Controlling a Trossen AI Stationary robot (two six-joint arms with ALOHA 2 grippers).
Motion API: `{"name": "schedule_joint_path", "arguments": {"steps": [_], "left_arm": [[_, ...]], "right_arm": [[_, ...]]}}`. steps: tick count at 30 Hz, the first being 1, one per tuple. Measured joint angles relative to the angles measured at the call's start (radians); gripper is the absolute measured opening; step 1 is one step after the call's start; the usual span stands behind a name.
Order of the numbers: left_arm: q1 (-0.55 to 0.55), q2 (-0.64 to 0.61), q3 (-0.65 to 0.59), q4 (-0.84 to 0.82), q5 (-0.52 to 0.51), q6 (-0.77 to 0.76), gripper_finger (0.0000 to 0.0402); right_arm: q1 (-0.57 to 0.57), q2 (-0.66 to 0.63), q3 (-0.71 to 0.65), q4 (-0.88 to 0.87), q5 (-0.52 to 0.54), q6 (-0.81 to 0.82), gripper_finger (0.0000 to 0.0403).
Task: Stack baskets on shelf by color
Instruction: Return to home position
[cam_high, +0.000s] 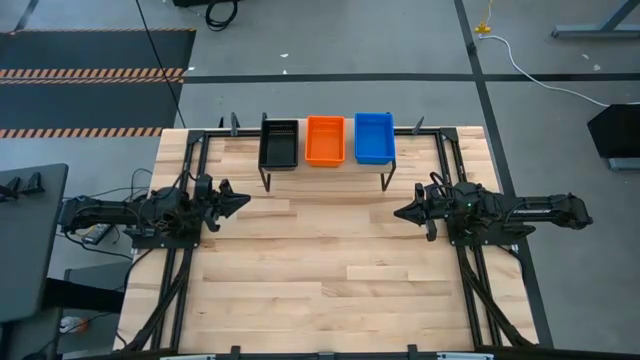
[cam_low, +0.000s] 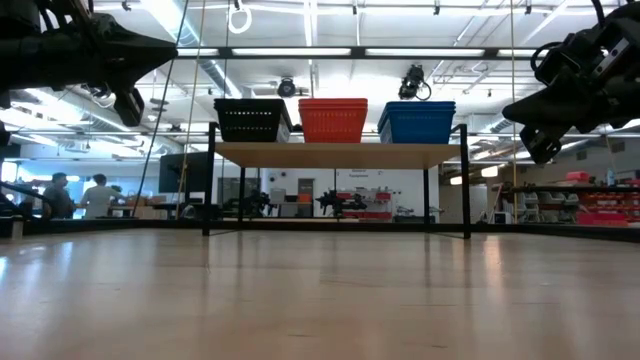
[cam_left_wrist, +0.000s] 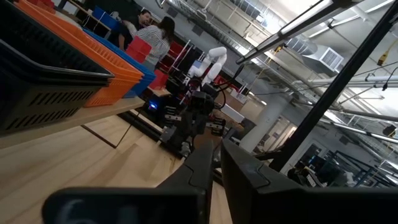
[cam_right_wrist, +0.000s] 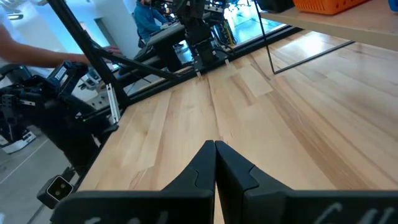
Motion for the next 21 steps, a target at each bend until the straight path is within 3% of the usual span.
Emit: {"name": "schedule_joint_path", "arguments": {"steps": [21], "left_arm": [[0.0, 0.0, 0.0, 0.0, 0.0, 0.0, 0.0031]], "right_arm": [[0.0, 0.0, 0.0, 0.0, 0.0, 0.0, 0.001]]}}
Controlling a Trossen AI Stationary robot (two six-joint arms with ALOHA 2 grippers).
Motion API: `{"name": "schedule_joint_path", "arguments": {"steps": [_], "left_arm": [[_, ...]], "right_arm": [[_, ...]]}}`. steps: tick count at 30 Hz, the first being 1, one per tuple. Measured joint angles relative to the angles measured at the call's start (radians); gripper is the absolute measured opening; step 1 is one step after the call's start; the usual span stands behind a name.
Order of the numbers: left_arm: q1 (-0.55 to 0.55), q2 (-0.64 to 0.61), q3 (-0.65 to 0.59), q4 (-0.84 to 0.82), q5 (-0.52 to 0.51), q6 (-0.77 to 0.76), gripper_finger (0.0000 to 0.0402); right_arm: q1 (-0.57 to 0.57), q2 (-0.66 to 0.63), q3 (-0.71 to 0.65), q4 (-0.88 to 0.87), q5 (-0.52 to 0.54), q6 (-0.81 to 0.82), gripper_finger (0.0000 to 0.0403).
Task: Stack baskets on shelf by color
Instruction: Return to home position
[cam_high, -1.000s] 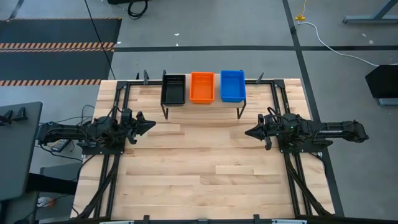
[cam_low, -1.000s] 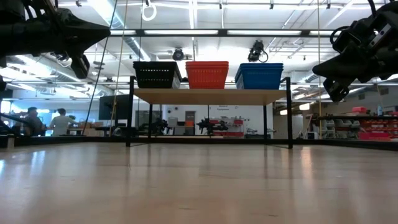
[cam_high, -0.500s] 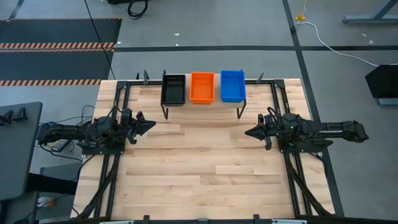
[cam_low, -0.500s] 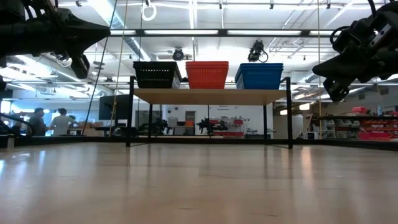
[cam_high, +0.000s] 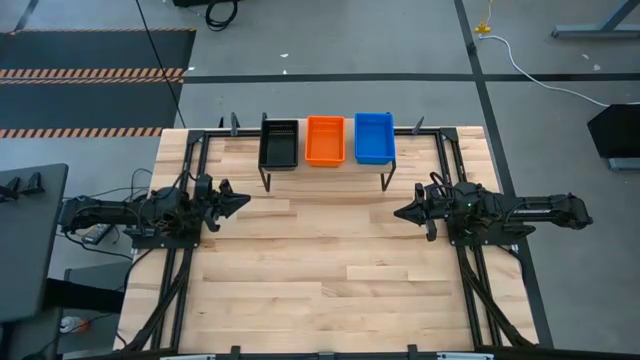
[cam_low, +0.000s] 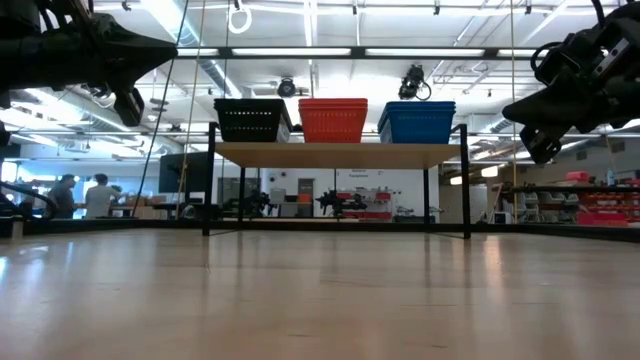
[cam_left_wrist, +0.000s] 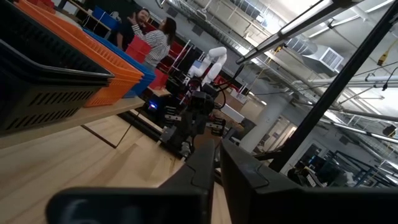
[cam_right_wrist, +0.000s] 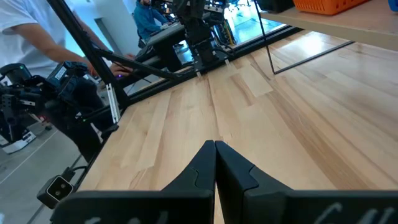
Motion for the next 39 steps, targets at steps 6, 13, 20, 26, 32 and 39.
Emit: {"name": "schedule_joint_path", "arguments": {"steps": [6, 13, 20, 26, 32, 39], "left_arm": [[0.0, 0.0, 0.0, 0.0, 0.0, 0.0, 0.0031], [0.0, 0.0, 0.0, 0.0, 0.0, 0.0, 0.0035], [0.0, 0.0, 0.0, 0.0, 0.0, 0.0, 0.0028], [0.0, 0.0, 0.0, 0.0, 0.0, 0.0, 0.0036], [0.0, 0.0, 0.0, 0.0, 0.0, 0.0, 0.0031], [0.0, 0.0, 0.0, 0.0, 0.0, 0.0, 0.0032]], "right_arm": [[0.0, 0.0, 0.0, 0.0, 0.0, 0.0, 0.001], [0.0, 0.0, 0.0, 0.0, 0.0, 0.0, 0.001], [0.0, 0.0, 0.0, 0.0, 0.0, 0.0, 0.001], [0.0, 0.0, 0.0, 0.0, 0.0, 0.0, 0.001], [0.0, 0.0, 0.0, 0.0, 0.0, 0.0, 0.001], [0.0, 0.0, 0.0, 0.0, 0.0, 0.0, 0.001]]}}
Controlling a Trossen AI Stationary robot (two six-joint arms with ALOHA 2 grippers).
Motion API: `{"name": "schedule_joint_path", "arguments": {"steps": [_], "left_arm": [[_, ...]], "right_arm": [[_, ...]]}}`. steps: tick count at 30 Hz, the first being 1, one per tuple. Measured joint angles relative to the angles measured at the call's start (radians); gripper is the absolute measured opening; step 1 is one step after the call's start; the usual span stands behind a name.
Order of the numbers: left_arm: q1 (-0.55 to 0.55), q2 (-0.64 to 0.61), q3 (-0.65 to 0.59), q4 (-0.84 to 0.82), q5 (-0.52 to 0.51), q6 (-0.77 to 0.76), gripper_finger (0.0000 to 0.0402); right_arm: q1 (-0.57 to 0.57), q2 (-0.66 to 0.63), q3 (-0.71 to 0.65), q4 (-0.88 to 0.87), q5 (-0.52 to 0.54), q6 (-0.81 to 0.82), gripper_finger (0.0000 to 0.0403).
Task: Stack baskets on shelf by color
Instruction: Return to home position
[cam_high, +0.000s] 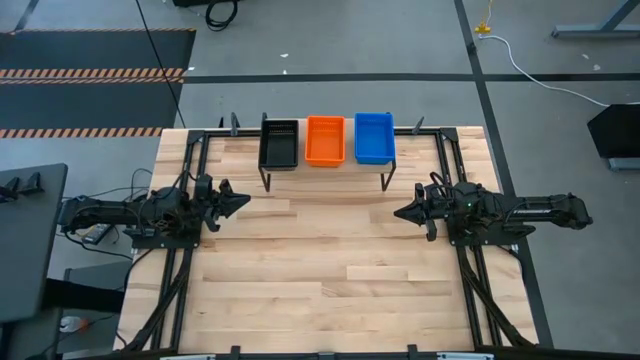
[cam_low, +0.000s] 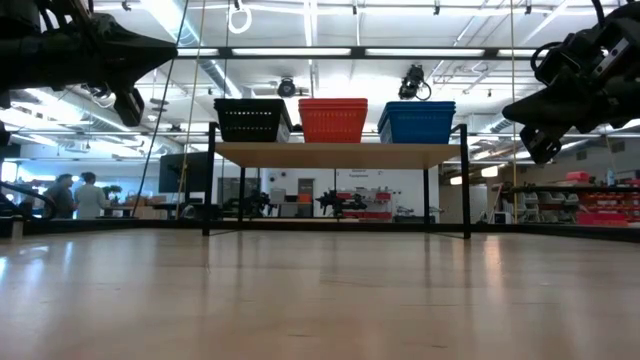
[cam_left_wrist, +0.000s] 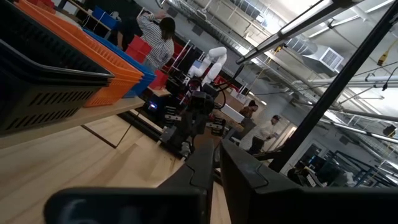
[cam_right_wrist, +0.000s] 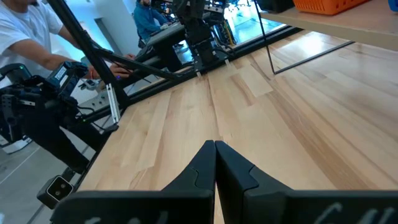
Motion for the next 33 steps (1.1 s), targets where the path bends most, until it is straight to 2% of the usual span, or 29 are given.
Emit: {"name": "schedule_joint_path", "arguments": {"steps": [33], "left_arm": [[0.0, 0.0, 0.0, 0.0, 0.0, 0.0, 0.0033]], "right_arm": [[0.0, 0.0, 0.0, 0.0, 0.0, 0.0, 0.001]]}}
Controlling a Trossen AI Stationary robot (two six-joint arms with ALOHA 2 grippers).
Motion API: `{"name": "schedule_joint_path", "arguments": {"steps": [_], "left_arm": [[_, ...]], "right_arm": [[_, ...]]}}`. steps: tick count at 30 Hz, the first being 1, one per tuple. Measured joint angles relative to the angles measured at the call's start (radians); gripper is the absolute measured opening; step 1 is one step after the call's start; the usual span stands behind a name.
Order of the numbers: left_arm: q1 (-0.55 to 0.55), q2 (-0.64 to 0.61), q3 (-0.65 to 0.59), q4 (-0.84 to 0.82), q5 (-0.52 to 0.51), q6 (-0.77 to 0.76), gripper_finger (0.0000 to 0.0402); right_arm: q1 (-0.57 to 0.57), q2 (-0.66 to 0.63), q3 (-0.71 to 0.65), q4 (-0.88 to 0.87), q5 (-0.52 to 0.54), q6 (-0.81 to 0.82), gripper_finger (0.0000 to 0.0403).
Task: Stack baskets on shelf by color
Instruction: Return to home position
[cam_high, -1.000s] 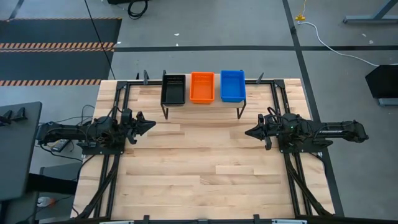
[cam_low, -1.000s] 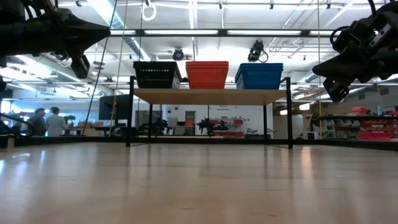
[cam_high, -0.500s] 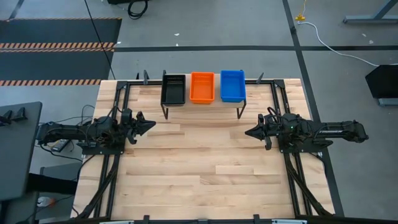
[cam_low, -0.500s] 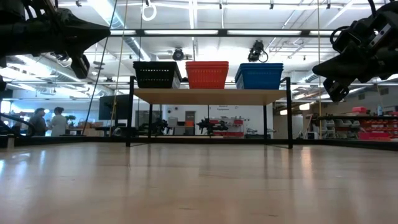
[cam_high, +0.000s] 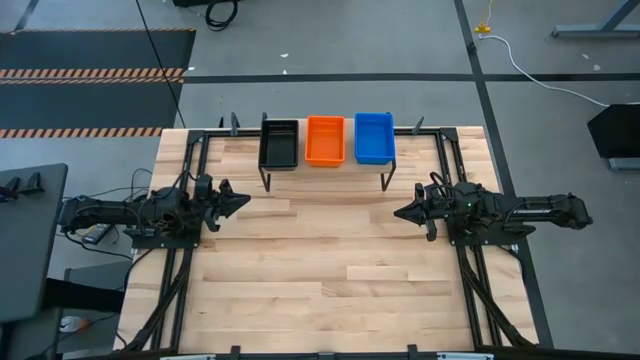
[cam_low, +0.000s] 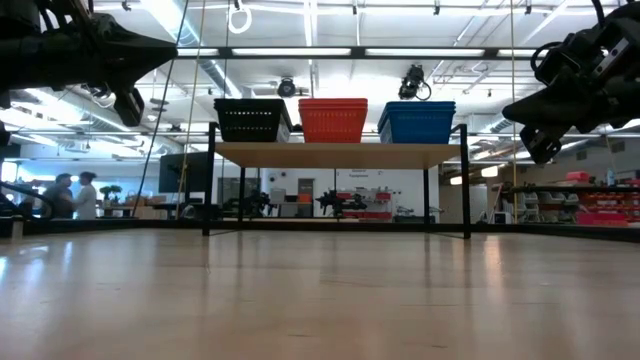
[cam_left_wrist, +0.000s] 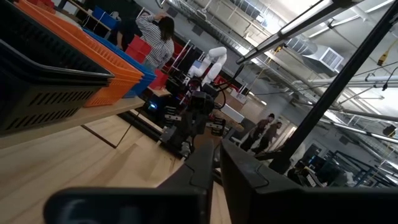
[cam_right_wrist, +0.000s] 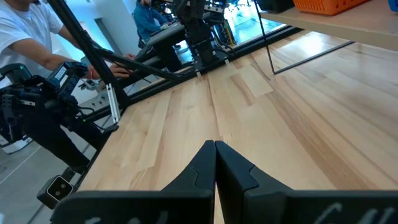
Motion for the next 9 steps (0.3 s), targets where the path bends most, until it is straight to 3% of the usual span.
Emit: {"name": "schedule_joint_path", "arguments": {"steps": [9], "left_arm": [[0.0, 0.0, 0.0, 0.0, 0.0, 0.0, 0.003]], "right_arm": [[0.0, 0.0, 0.0, 0.0, 0.0, 0.0, 0.001]]}}
